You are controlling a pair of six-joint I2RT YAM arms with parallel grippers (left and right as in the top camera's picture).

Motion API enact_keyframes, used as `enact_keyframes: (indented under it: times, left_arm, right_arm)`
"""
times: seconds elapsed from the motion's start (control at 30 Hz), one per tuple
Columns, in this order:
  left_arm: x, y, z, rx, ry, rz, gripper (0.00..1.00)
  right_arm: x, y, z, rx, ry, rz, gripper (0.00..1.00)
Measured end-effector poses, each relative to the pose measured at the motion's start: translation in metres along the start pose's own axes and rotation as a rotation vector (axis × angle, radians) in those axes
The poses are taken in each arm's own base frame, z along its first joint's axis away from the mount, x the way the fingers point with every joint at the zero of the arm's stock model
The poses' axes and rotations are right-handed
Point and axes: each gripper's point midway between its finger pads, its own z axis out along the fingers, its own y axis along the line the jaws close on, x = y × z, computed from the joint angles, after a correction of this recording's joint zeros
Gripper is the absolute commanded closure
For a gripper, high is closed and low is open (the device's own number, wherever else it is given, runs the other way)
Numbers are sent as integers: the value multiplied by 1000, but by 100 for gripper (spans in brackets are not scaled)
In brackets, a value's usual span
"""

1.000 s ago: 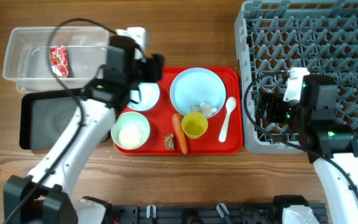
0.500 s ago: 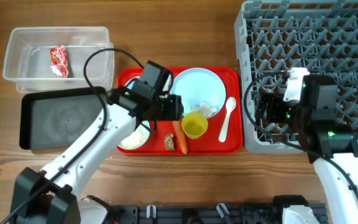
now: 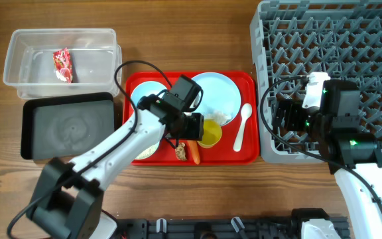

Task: Sort waste into correct bins and load items into the dishwasher rack
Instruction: 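Grasp the yellow cup with the left gripper and lift it, then hand the yellow cup from the left gripper to the right gripper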

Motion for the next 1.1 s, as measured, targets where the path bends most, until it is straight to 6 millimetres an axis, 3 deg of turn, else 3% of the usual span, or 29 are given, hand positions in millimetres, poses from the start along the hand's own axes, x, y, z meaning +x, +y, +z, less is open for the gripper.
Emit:
enact_keyframes:
  times: [0.07,0.1,0.47,0.57,0.67,0.73,0.87,1.0,1.1]
  left_arm:
    - [0,2,8,-7,14,-1,89]
    - [0,3,10,-9,17,-7,96]
    - [-5,1,10,17,8,-16,96]
    - [-14,-1,-4,102,-7,-55,96]
    - [-37,-5,-27,238,-73,-92,96]
    - [-58,-9,-47,358,-129,-104,96]
    - [-89,-18,-87,626,-210,-74,96]
    - [-91,-29,-113,800,-200,-27,96]
    - [-83,-37,-120,864,-164,-6,96]
  right_arm:
    - [0,0,0,0,0,0,0]
    - [0,0,0,0,0,0,0]
    - [2,0,0,1,6,1,0]
    - [-1,-5,0,29,-3,22,0]
    - [-13,-7,-1,40,-57,40,0]
    - [-27,5,0,-24,-105,9,0]
    - [-34,57,-1,-332,-132,-154,0]
    - [-27,104,-10,-653,-133,-273,0]
    - [-27,124,-17,-822,-149,-313,0]
